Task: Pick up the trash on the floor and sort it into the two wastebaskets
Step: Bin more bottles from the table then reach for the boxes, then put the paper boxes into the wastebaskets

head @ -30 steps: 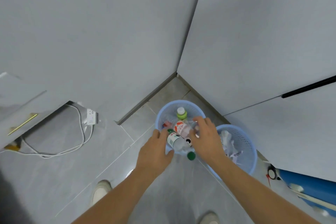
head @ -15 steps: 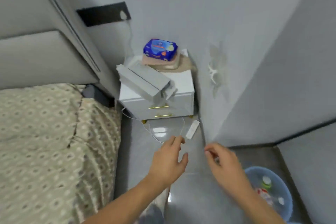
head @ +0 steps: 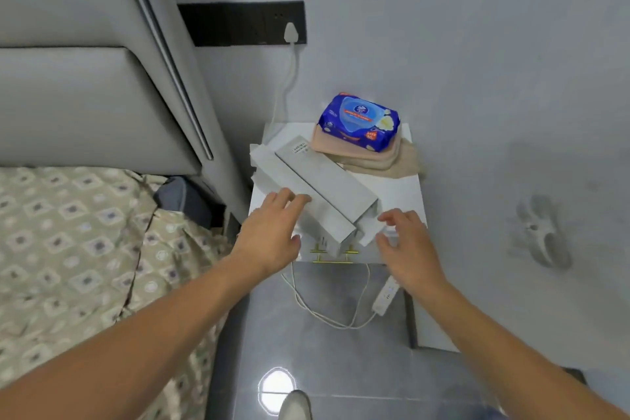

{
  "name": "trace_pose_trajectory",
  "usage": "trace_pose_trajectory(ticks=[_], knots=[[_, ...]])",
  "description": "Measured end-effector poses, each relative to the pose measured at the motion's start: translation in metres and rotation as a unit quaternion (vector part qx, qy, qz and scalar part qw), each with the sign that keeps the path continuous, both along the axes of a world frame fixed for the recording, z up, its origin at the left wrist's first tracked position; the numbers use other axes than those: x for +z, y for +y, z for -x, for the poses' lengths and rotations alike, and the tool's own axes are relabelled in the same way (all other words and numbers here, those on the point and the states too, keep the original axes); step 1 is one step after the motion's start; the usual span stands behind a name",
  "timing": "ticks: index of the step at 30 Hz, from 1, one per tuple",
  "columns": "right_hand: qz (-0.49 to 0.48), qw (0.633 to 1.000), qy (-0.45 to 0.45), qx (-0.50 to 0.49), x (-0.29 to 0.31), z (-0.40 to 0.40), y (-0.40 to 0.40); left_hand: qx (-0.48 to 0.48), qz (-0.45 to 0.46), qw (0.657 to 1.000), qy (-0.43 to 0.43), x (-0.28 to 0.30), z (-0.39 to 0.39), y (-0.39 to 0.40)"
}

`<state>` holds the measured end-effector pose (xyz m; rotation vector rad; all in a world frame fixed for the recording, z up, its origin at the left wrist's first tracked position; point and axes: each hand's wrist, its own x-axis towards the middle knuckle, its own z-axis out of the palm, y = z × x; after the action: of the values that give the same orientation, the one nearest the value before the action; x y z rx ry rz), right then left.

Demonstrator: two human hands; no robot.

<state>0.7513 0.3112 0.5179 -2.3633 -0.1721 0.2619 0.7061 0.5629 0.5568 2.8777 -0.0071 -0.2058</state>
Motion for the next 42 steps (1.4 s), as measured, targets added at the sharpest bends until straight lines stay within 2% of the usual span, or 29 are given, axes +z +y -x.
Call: trace_pose_trajectory(ticks=[3, 6, 10, 15, 23, 27, 34, 42], knots=[[0.016, 1.000, 0.004, -0.008, -0.016, -0.055, 0.017, -0.086, -0.030, 0.996, 0.017, -0.016, -0.051, 0.000], [0.045, 0.998, 0.028, 0.044, -0.035, -0.086, 0.042, -0.159, -0.082, 0.982, 0.061, -0.038, -0.078, -0.001], [0.096, 0.990, 0.055, 0.084, -0.060, -0.107, 0.066, -0.197, -0.131, 0.967, 0.094, -0.065, -0.089, 0.006], [0.197, 0.972, 0.059, 0.111, -0.083, -0.116, 0.073, -0.233, -0.112, 0.966, -0.011, -0.087, -0.081, 0.021], [0.153, 0.986, 0.023, 0.059, -0.081, -0.084, 0.064, -0.208, -0.099, 0.971, -0.068, -0.078, -0.047, 0.047], [0.096, 0.994, 0.035, 0.024, -0.071, -0.036, 0.038, -0.189, -0.059, 0.977, -0.079, -0.054, -0.011, 0.041], [0.004, 0.998, 0.055, -0.043, -0.056, 0.105, -0.040, -0.190, -0.040, 0.978, -0.074, -0.022, 0.102, -0.014], [0.004, 0.975, 0.206, -0.089, -0.029, 0.309, -0.193, -0.286, 0.004, 0.958, 0.011, -0.022, 0.250, -0.144]])
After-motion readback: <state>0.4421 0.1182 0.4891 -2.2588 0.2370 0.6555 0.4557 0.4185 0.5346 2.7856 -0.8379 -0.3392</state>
